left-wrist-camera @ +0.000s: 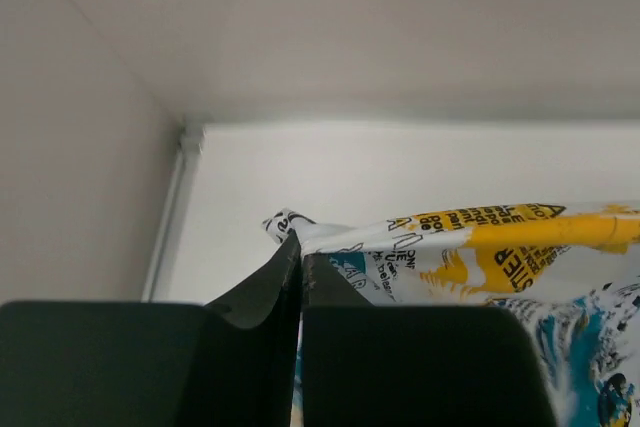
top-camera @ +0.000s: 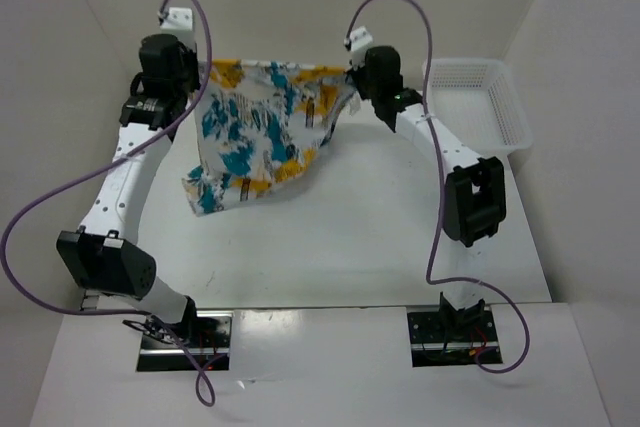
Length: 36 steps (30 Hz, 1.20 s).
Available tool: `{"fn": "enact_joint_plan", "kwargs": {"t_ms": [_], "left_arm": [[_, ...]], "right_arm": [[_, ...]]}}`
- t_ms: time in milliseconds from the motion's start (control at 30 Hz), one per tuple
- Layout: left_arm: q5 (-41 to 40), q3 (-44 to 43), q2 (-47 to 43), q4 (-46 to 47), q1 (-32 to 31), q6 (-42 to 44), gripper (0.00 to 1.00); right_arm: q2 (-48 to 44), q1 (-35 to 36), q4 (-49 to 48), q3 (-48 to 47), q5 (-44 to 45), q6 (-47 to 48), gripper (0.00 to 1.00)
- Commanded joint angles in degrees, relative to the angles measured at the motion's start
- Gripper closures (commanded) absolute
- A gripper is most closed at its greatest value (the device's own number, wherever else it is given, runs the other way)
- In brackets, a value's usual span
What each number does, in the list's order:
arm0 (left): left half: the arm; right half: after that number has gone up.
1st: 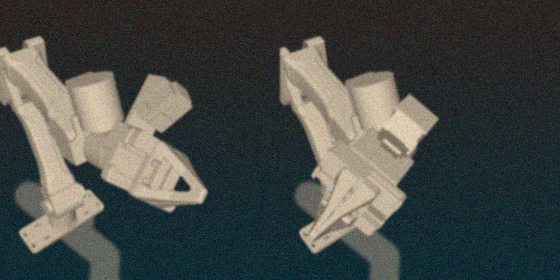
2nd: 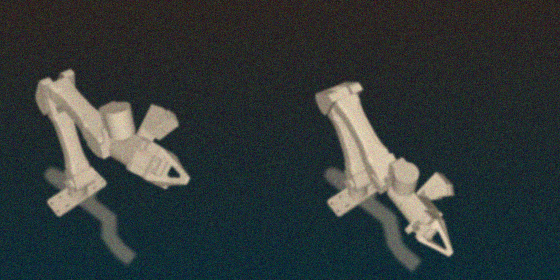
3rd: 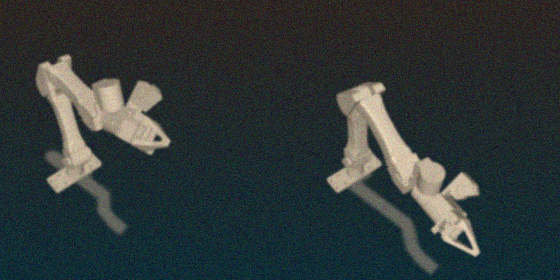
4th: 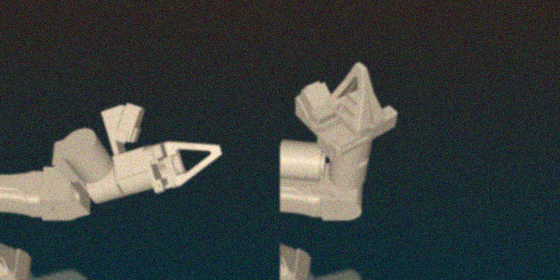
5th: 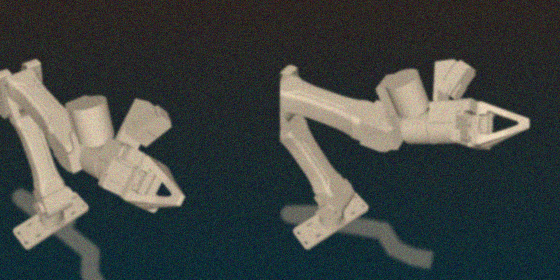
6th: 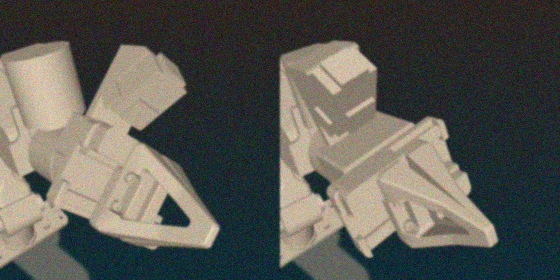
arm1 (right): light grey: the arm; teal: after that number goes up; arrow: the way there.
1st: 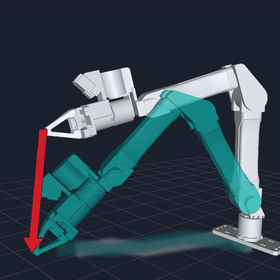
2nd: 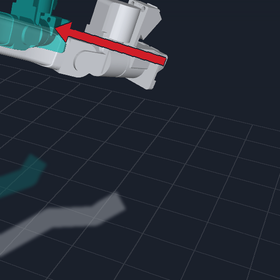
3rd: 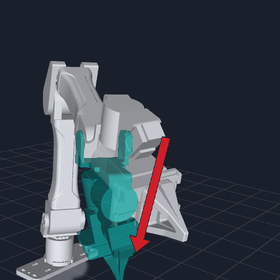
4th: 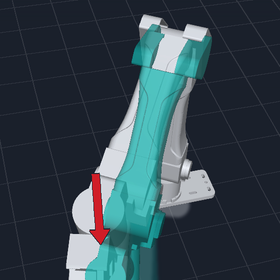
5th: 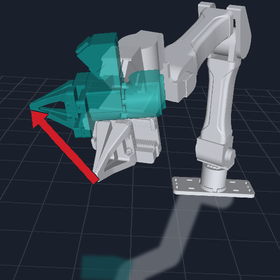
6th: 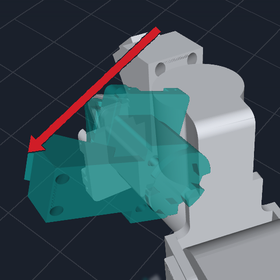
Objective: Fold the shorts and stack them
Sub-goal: Flatten the shorts out
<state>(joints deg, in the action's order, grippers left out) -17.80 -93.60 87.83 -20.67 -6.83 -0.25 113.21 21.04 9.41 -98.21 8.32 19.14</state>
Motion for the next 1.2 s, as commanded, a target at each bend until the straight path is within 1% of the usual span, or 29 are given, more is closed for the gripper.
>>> {"fn": "enact_joint_plan", "kwargs": {"t_ms": [0, 33, 67, 100, 133, 167, 200, 233, 267, 333, 367, 433, 467, 533, 567, 600, 633, 667, 733, 767, 800, 833, 933, 967, 1000, 1033, 1067, 1100, 1167], "left_arm": [[-1.4, -5.0, -5.8, 7.1, 1.4, 0.3, 1.00], [-0.8, -2.8, -7.4, 7.1, -0.5, 0.3, 1.00], [-0.1, -0.6, -10.7, 5.0, -1.5, 0.3, 1.00], [0.6, 2.0, -12.5, 3.1, -2.5, 0.3, 1.00], [0.6, 5.1, -14.2, 2.0, -3.4, 0.3, 1.00], [1.1, 12.0, -17.8, -0.2, -5.4, 0.3, 0.99], [1.1, 15.3, -19.6, -1.4, -6.3, 0.3, 0.98], [1.1, 18.7, -21.4, -2.4, -7.0, 0.3, 0.96], [2.6, 24.5, -24.6, -5.1, -8.5, 0.3, 0.96], [5.5, 29.2, -29.1, -9.2, -9.4, 0.3, 0.93], [6.5, 33.1, -30.4, -10.8, -10.0, 0.3, 0.90], [9.0, 36.0, -32.6, -14.6, -10.5, 0.3, 0.88], [12.2, 37.3, -35.0, -18.5, -10.5, 0.3, 0.85], [15.4, 40.2, -38.6, -24.4, -10.5, 0.3, 0.71], [17.8, 41.2, -39.7, -26.3, -10.5, 0.3, 0.68], [17.8, 42.3, -40.5, -27.6, -10.5, 0.3, 0.62], [17.8, 43.3, -41.9, -29.5, -10.5, 0.3, 0.60], [17.8, 45.6, -42.0, -30.4, -10.5, 0.3, 0.55], [12.9, 48.4, -42.0, -30.9, -10.5, 0.3, 0.41], [10.6, 49.9, -42.0, -30.1, -10.5, 0.3, 0.41], [6.4, 52.6, -40.7, -27.0, -10.5, 0.3, 0.40], [5.0, 53.6, -39.9, -26.0, -10.5, 0.3, 0.40], [7.2, 53.6, -35.9, -26.0, -10.5, 0.3, 0.37], [9.1, 53.6, -33.5, -25.1, -10.5, 0.3, 0.32], [9.1, 53.6, -31.9, -24.1, -10.5, 0.3, 0.30], [8.1, 54.4, -30.5, -22.2, -10.5, 0.3, 0.27], [7.0, 55.2, -27.3, -17.2, -10.5, 0.3, 0.27], [5.0, 55.9, -25.6, -14.7, -10.5, 0.3, 0.25], [5.0, 55.9, -21.0, -10.4, -10.5, 0.3, 0.25]], "right_arm": [[-8.5, 0.2, -1.9, -8.5, 10.2, 3.9, 1.00], [-10.0, 1.6, -1.2, -7.2, 9.4, 5.5, 1.00], [-13.3, 2.2, -0.5, -5.3, 7.6, 8.6, 1.00], [-15.1, 2.9, 2.7, -3.4, 5.8, 10.8, 1.00], [-16.9, 4.5, 4.2, 2.3, 4.3, 12.7, 1.00], [-18.6, 5.4, 5.6, 5.5, 2.2, 14.6, 1.00], [-21.9, 6.4, 9.0, 8.8, 0.8, 18.4, 1.00], [-23.3, 7.2, 11.5, 14.6, -1.1, 20.4, 0.97], [-24.5, 8.7, 13.7, 17.2, -4.1, 22.2, 0.94], [-27.2, 10.1, 18.8, 24.1, -6.5, 25.6, 0.90], [-28.4, 10.9, 21.9, 28.1, -8.9, 28.5, 0.89], [-29.4, 11.7, 24.2, 31.8, -9.5, 31.0, 0.91], [-30.0, 12.6, 24.9, 33.4, -9.5, 31.8, 0.94], [-30.8, 13.4, 27.4, 37.0, -10.2, 34.5, 0.95], [-31.5, 13.9, 27.4, 37.9, -10.2, 34.5, 1.00], [-31.5, 13.9, 28.1, 39.4, -10.2, 35.3, 1.00], [-31.5, 13.9, 28.1, 39.9, -10.2, 35.4, 1.00], [-31.5, 13.9, 28.1, 40.9, -10.2, 35.4, 1.00], [-31.5, 13.9, 28.1, 41.7, -10.2, 36.1, 0.99], [-31.5, 13.9, 28.1, 42.3, -10.2, 36.1, 0.99], [-31.5, 14.6, 28.1, 42.3, -9.6, 36.6, 0.98], [-31.5, 15.5, 27.6, 43.2, -9.0, 37.1, 0.97], [-31.5, 16.9, 27.0, 45.6, -8.4, 37.7, 0.94], [-31.5, 16.9, 26.4, 45.6, -7.8, 37.7, 0.94], [-31.5, 16.9, 26.4, 46.1, -7.8, 37.7, 0.90], [-31.5, 16.9, 26.4, 46.1, -7.3, 37.7, 0.90], [-31.5, 16.9, 25.8, 46.8, -7.3, 37.7, 0.90], [-31.5, 16.9, 25.7, 46.8, -6.7, 37.7, 0.90], [-31.5, 16.9, 25.7, 47.3, -6.6, 37.7, 0.90]]}}
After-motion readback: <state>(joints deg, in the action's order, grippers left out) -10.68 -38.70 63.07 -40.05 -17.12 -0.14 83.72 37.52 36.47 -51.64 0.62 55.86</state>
